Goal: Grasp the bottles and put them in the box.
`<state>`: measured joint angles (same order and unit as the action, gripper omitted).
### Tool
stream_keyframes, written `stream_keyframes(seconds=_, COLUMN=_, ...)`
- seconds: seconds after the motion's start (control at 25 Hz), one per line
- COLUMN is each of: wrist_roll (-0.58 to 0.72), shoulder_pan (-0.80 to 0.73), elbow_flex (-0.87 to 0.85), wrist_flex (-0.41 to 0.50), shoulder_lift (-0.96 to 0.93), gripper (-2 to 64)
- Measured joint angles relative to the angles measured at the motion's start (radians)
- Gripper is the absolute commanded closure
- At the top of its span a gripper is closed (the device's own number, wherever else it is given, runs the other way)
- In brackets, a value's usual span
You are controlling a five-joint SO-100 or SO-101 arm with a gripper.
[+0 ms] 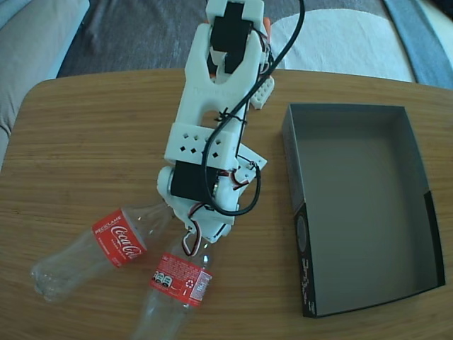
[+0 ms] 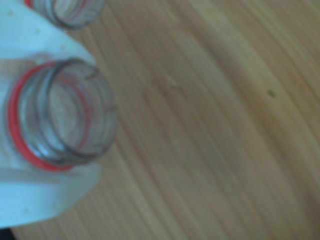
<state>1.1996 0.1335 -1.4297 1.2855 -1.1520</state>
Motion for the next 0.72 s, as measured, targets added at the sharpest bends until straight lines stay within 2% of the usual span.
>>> stream_keyframes(seconds=0.36, wrist_roll=0.000, shoulder_pan=-0.046, elbow_flex=0.000, wrist_flex=0.075, shoulder_lift=-0.086, gripper=57.8)
stream_keyframes(seconds=0.72, wrist_roll=0.000, shoulder_pan=-0.051, elbow_flex=0.020, wrist_flex=0.078, shoulder_lift=-0.193, gripper=57.9)
